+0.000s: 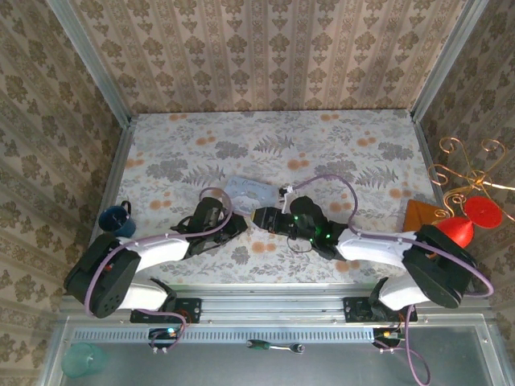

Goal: Unlock the padlock with the key

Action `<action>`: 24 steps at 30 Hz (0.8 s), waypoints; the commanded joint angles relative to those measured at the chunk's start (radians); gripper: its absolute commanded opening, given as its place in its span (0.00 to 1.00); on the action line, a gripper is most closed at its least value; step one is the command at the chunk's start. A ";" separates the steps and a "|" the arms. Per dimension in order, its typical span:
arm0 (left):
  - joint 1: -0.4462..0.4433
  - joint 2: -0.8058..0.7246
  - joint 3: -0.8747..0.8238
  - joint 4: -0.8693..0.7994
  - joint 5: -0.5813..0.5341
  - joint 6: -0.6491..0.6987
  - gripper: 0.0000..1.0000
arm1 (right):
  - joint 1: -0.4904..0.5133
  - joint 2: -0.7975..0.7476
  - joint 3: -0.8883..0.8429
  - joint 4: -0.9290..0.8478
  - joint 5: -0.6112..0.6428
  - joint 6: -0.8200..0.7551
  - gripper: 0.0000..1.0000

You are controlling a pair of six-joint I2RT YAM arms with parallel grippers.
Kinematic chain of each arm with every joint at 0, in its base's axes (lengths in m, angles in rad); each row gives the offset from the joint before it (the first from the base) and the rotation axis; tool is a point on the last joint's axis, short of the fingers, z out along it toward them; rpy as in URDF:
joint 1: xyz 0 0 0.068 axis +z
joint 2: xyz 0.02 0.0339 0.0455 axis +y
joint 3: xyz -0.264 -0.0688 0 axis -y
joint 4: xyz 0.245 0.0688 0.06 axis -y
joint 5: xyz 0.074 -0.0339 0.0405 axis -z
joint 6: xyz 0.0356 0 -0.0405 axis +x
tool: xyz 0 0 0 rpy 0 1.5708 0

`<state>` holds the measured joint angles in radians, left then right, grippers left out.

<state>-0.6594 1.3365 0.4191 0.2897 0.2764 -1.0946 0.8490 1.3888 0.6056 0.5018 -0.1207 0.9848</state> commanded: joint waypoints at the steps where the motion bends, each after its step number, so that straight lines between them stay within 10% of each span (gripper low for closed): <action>1: 0.016 -0.040 0.010 -0.005 -0.005 0.024 0.06 | 0.016 -0.053 0.020 -0.198 0.101 -0.204 0.41; 24: 0.049 -0.186 -0.074 0.011 -0.011 0.004 0.06 | 0.343 0.050 -0.033 0.097 0.423 -1.041 0.47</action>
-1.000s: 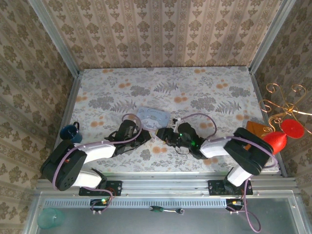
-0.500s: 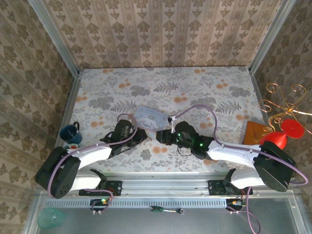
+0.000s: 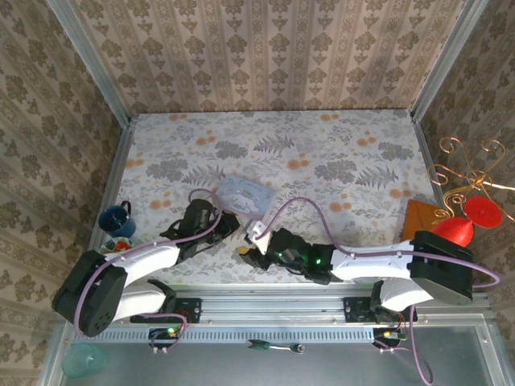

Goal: Unlock the padlock with the key

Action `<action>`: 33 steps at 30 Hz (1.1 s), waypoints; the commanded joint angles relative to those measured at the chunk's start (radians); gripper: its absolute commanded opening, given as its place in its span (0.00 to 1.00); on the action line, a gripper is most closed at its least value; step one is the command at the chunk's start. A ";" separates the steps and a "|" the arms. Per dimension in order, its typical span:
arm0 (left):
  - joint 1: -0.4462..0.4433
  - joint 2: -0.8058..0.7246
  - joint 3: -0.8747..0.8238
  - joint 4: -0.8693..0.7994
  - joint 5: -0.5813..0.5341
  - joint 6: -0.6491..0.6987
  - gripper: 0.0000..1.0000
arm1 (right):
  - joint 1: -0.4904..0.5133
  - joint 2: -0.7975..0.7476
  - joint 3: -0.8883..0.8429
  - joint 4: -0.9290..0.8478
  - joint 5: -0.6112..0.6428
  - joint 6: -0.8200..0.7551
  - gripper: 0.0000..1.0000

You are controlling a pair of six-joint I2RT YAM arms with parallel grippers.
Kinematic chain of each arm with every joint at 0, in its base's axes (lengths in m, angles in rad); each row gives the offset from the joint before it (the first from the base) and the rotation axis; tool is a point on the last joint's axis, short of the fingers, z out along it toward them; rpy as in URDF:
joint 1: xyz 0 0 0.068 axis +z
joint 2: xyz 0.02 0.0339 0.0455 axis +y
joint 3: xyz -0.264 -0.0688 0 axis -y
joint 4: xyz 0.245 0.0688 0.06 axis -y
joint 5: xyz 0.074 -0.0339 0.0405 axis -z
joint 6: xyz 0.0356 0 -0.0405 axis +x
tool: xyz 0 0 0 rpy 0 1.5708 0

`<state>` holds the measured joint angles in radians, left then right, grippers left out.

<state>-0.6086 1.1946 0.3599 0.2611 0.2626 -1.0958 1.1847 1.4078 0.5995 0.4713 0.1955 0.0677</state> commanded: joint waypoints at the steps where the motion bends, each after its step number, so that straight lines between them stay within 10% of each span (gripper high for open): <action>1: -0.003 -0.053 -0.020 0.041 0.004 0.004 0.06 | 0.007 0.046 -0.037 0.162 0.119 -0.134 0.47; 33: -0.097 -0.133 -0.022 0.034 -0.013 -0.036 0.07 | 0.009 0.365 -0.051 0.488 0.326 -0.334 0.42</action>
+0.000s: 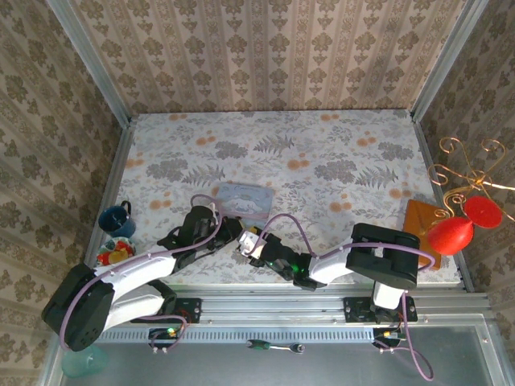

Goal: Unlock the padlock with the key

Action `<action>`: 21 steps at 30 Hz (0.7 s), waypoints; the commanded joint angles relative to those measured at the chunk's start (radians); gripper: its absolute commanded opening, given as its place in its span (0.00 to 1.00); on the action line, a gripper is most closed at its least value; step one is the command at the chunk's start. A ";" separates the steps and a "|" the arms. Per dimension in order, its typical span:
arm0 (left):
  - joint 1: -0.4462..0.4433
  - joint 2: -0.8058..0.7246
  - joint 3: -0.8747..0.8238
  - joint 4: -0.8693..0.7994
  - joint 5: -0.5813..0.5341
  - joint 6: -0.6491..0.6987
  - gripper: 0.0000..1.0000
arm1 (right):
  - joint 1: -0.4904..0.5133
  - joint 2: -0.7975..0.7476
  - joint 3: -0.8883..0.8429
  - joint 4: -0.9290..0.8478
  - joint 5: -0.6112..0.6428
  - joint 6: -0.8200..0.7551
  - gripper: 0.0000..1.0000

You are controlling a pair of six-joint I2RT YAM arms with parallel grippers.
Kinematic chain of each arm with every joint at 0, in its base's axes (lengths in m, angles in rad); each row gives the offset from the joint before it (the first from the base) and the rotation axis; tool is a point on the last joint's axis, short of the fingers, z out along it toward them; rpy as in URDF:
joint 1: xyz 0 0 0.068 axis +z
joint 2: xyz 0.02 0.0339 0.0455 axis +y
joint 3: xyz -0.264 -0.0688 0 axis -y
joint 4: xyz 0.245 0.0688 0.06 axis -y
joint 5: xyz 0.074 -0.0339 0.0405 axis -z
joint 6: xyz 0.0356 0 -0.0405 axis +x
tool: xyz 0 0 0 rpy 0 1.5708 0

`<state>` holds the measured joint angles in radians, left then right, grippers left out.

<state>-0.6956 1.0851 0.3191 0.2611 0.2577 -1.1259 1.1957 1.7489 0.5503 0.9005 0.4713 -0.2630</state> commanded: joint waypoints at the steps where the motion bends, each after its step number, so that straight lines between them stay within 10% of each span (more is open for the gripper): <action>1: -0.009 -0.024 0.020 0.034 -0.009 -0.006 0.07 | -0.002 0.028 -0.001 0.057 0.051 0.002 0.41; 21: -0.021 -0.019 0.037 0.015 -0.017 0.003 0.07 | -0.017 0.068 0.000 0.087 0.084 0.070 0.28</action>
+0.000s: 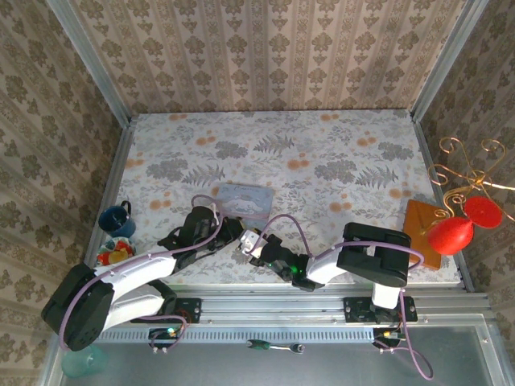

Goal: Unlock the padlock with the key

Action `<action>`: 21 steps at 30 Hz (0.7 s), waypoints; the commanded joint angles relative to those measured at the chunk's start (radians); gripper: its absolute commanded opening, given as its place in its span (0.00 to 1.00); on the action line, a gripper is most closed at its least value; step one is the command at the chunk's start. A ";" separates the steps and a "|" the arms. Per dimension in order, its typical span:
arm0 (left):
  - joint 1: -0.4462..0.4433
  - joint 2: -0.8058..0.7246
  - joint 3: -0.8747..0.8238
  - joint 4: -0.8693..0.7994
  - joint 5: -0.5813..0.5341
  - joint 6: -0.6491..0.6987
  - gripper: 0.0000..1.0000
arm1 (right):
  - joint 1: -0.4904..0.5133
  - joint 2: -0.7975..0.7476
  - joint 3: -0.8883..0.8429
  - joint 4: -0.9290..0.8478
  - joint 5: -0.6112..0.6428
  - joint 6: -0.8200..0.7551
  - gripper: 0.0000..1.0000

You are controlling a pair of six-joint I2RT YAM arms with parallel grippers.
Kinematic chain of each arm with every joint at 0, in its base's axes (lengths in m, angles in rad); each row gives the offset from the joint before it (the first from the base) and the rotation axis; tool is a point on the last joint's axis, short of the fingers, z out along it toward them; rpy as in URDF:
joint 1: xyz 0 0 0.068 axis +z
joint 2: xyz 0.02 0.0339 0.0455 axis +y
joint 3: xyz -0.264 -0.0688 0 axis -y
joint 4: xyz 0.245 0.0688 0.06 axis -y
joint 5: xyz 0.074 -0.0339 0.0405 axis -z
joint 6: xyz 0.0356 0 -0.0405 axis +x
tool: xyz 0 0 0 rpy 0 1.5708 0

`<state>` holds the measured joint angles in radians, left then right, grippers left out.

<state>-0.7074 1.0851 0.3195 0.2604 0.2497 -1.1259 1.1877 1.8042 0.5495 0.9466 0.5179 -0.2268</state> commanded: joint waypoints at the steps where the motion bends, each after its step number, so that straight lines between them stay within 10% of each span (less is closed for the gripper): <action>1: -0.009 -0.019 0.036 0.017 -0.009 0.003 0.08 | -0.012 0.011 0.001 0.040 0.038 0.042 0.27; 21: -0.014 0.019 0.038 0.026 -0.016 0.006 0.08 | -0.030 -0.019 0.048 -0.063 -0.006 0.280 0.17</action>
<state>-0.7132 1.1069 0.3344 0.2615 0.2310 -1.1259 1.1687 1.7966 0.5632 0.8944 0.4976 0.0013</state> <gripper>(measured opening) 0.145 0.173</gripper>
